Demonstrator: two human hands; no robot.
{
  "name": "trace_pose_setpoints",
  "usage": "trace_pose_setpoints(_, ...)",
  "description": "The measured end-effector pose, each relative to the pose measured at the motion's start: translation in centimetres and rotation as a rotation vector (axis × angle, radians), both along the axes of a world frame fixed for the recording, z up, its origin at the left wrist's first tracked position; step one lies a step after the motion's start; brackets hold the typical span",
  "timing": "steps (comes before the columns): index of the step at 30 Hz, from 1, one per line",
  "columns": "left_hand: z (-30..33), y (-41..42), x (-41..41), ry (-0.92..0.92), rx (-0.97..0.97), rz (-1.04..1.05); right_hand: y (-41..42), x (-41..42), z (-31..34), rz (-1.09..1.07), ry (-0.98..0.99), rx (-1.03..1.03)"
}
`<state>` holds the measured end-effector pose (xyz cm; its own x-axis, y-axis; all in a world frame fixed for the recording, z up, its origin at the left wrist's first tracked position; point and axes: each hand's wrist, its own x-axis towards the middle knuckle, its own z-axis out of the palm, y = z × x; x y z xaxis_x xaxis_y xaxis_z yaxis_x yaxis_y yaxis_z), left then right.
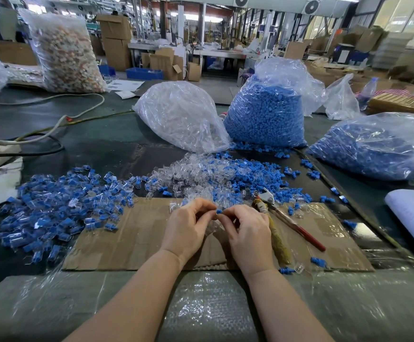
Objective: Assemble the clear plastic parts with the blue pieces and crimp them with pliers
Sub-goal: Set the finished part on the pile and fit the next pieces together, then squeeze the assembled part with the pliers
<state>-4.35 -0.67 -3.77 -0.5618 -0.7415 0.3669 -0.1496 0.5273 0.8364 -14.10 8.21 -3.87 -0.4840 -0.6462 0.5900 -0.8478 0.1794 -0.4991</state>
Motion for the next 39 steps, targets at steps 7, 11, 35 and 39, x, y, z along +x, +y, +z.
trace_pose_setpoints(7,0.1,-0.1,0.0,0.022,0.058,-0.003,0.2,0.1,0.4,0.135,-0.014,0.0)
trace_pose_setpoints(11,0.1,-0.1,0.0,0.031,0.07,-0.005,0.3,0.2,0.9,0.169,-0.041,-0.034)
trace_pose_setpoints(35,0.5,-0.2,-0.6,-0.042,-0.025,0.072,1.4,-2.8,2.9,-0.462,-0.007,0.441)
trace_pose_setpoints(39,0.8,0.0,-1.0,-0.082,-0.106,0.061,2.2,-4.6,3.6,-0.533,-0.119,0.866)
